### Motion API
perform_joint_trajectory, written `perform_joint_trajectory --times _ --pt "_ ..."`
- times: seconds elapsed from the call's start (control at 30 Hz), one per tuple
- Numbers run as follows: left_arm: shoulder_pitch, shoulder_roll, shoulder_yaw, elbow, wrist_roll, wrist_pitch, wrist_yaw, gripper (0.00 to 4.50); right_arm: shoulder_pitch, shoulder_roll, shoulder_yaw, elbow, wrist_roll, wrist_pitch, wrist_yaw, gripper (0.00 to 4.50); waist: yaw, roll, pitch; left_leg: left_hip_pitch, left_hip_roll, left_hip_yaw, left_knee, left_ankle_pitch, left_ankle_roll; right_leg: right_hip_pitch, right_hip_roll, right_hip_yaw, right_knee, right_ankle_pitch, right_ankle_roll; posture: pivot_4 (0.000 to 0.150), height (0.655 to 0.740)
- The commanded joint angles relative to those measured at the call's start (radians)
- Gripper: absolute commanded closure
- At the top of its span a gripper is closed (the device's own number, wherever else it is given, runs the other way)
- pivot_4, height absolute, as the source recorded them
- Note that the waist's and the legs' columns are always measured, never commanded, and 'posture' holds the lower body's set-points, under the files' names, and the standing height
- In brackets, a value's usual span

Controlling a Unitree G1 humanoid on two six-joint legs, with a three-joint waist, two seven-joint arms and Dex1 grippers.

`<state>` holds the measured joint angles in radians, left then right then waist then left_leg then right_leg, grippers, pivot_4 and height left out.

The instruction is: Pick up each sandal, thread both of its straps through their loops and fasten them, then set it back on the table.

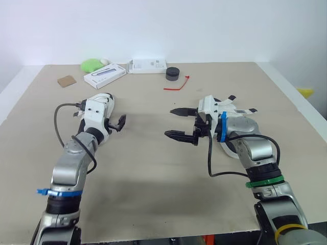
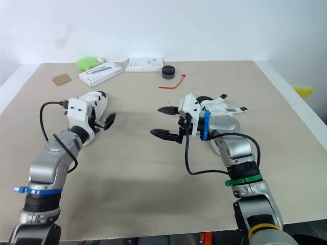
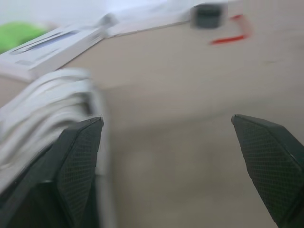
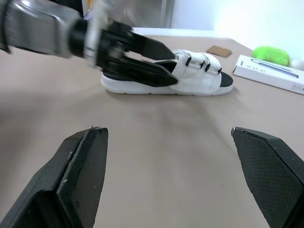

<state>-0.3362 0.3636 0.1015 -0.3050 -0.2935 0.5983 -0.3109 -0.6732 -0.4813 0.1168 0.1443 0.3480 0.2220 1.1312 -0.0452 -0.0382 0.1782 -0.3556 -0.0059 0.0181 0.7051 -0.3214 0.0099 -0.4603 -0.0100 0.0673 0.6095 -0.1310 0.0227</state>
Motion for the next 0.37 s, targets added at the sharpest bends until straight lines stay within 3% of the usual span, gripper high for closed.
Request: perform_joint_trajectory --times 0.03,0.37 --pt "0.096 0.081 0.007 -0.133 -0.051 -0.028 -0.133 0.03 0.048 -0.037 -0.053 -0.085 0.017 -0.004 -0.015 0.00 0.000 0.000 0.000 0.000 0.000 0.000 0.000 0.000 0.000 0.000 0.000 0.000 0.000 0.000 0.000 0.150 0.7400" --pt "0.330 0.288 0.054 -0.188 -0.160 -0.106 -0.453 0.03 0.348 -0.192 -0.141 -0.305 0.080 -0.085 0.081 0.00 0.000 0.000 0.000 0.002 0.000 0.000 0.000 0.000 0.001 0.002 0.003 0.002 0.001 -0.011 0.007 0.150 0.7400"
